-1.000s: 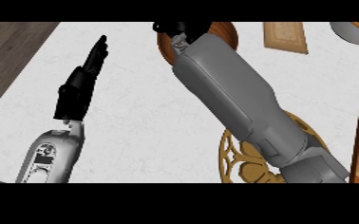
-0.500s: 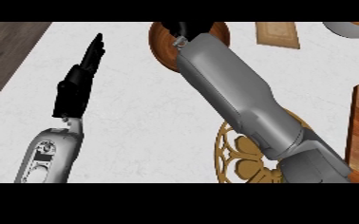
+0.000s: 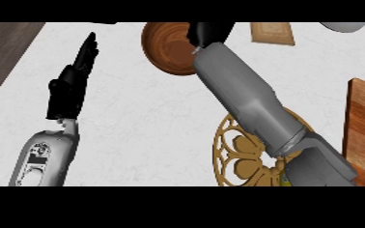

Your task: Pick the sweet potato from the placemat and place it in the bowl

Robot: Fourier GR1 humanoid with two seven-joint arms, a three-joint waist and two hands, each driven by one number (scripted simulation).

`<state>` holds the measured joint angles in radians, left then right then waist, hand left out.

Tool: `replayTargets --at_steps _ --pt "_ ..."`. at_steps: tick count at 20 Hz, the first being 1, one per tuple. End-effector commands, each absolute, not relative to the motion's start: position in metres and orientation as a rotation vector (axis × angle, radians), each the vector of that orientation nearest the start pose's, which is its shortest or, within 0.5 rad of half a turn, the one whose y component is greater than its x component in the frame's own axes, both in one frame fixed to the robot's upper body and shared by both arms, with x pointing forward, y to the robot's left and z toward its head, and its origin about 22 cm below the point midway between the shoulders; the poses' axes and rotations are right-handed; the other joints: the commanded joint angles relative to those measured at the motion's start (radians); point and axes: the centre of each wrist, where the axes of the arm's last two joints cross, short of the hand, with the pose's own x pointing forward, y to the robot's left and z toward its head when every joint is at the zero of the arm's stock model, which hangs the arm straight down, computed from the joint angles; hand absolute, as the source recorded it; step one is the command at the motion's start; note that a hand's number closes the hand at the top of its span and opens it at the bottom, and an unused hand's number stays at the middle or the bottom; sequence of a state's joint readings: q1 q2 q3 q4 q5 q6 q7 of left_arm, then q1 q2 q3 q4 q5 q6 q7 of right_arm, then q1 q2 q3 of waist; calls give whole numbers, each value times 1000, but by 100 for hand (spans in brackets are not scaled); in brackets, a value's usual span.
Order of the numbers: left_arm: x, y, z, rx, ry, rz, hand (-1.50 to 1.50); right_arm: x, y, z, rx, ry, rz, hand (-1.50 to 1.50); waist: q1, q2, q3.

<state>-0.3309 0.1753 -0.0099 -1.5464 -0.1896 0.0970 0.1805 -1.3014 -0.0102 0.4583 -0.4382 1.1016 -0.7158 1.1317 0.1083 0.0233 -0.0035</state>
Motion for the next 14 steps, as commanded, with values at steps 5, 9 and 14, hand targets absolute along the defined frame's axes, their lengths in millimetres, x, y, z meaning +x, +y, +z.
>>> replayTargets --at_steps 5,9,14 --pt "304 234 75 325 -1675 -216 0 436 -45 100 -1442 -1245 79 150 -18 8 3" --pt "302 243 88 325 -1702 -234 0 436 -56 90 -1302 -1196 28 -150 -7 8 5" --pt "307 233 91 306 -1711 -247 0 432 -66 77 -1217 -1333 -36 -150 2 18 6"
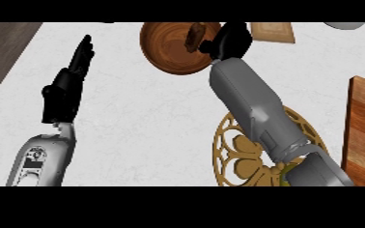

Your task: Pick the sweet potato from the placemat and place it in the bowl

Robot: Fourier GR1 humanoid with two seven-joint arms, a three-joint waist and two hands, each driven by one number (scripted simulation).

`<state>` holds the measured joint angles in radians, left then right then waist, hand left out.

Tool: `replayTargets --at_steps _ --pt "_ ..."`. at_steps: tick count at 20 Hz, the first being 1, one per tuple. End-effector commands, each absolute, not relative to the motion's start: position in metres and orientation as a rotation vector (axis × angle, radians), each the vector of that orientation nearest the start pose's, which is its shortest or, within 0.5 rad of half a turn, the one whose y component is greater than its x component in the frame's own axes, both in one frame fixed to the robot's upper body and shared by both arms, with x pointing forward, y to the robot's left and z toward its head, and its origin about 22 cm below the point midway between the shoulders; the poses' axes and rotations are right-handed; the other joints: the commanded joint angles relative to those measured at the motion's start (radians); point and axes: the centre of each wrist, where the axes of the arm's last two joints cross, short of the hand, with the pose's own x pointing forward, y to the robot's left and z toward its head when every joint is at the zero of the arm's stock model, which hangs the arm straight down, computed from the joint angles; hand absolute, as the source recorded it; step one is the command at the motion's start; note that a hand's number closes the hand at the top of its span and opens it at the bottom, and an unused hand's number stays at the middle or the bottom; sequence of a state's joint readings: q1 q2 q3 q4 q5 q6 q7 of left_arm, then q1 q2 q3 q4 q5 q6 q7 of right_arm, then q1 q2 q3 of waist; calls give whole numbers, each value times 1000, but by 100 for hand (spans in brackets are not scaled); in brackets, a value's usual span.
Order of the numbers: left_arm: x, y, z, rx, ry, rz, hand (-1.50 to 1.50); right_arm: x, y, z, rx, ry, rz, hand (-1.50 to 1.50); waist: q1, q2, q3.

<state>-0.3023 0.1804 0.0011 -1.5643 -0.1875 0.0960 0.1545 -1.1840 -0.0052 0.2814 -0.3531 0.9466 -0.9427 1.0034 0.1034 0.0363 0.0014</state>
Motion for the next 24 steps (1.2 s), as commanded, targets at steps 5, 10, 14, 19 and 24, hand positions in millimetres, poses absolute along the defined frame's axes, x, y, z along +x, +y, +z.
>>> replayTargets --at_steps 5,10,14,19,24 --pt "311 239 89 320 -1701 -231 0 436 -59 96 -1167 -1463 -136 -150 -8 -1 0" --pt "309 247 84 332 -1674 -203 0 430 -62 86 -1122 -1490 -222 -150 -30 -15 -1" --pt "298 251 86 349 -1660 -210 0 416 -55 84 -1009 -1501 -239 -150 -58 -33 -1" --pt "296 258 83 365 -1636 -178 0 376 -44 61 -887 -1597 -293 -150 -81 -41 -1" --pt "299 274 93 392 -1640 -164 0 334 -31 47 -770 -1638 -233 -150 -104 -44 -2"
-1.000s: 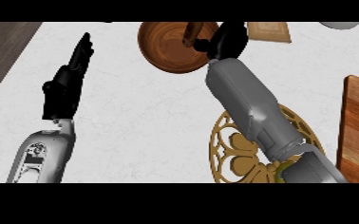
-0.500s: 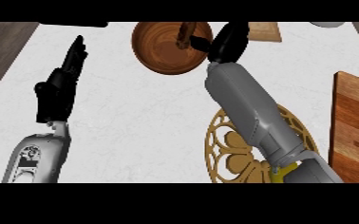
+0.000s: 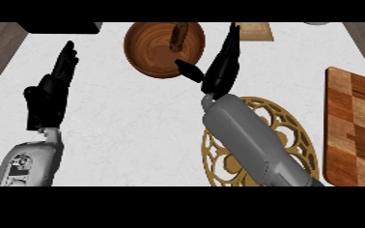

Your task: Pick the sweet potato from the placemat and place it in the bowl

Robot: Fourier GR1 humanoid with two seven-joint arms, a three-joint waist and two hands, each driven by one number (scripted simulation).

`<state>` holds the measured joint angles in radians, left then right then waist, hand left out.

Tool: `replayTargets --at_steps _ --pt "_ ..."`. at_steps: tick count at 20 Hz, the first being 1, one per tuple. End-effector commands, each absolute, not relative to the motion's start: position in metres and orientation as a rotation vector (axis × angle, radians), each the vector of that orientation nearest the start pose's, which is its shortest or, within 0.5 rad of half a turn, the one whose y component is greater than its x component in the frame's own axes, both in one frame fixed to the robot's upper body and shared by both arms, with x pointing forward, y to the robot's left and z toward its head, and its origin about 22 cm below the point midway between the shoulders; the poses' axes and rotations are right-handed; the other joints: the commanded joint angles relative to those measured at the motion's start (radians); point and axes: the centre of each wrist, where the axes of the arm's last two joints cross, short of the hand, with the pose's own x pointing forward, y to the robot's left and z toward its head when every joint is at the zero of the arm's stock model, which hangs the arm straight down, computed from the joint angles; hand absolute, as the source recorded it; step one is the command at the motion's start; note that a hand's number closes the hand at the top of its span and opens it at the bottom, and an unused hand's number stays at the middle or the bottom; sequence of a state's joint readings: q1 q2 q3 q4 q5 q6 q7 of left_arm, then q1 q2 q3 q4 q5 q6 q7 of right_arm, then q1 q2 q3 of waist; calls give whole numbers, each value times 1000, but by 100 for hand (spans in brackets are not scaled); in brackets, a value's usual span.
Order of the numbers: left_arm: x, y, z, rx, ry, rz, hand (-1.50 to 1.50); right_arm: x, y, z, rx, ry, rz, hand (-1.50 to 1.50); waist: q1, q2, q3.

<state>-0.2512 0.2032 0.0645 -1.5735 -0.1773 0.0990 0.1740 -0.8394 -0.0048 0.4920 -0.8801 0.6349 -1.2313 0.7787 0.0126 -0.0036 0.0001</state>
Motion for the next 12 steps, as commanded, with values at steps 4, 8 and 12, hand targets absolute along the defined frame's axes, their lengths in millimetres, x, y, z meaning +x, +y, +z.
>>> replayTargets --at_steps 4,8,12 --pt "287 255 91 397 -1655 -172 0 301 -27 43 -719 -1673 -204 -150 -20 -6 -1" --pt "290 274 74 413 -1644 -156 0 281 -27 41 -713 -1681 -200 -150 -22 -3 -1" --pt "288 278 82 392 -1632 -169 0 273 -24 26 -731 -1698 -199 -150 -7 2 0"
